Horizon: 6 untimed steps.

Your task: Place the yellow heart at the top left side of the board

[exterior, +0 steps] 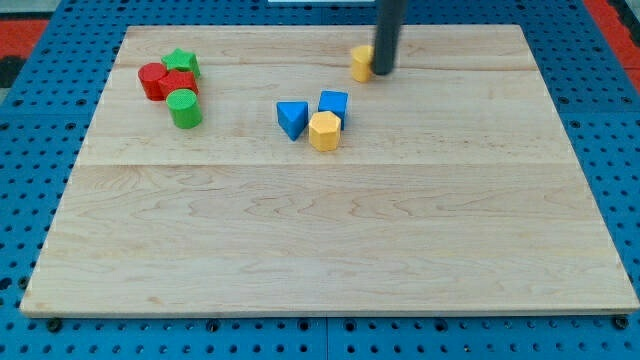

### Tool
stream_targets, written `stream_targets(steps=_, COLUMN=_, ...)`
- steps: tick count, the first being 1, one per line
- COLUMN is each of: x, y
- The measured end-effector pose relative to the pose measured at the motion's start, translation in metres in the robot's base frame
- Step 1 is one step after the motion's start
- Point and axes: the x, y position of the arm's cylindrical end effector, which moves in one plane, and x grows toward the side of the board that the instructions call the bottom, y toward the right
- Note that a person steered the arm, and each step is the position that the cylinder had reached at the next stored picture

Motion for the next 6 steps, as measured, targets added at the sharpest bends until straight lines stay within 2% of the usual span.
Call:
stream_targets(steps=1, x=-0.036, y=-0.034)
stream_targets(steps=2, x=-0.040, y=-0.061)
stream_targets(steps=3, x=-0.037, y=-0.055)
stream_targets(steps=5, x=-0.010, y=-0.086)
stream_targets(steps=6, x=-0.010, y=-0.103)
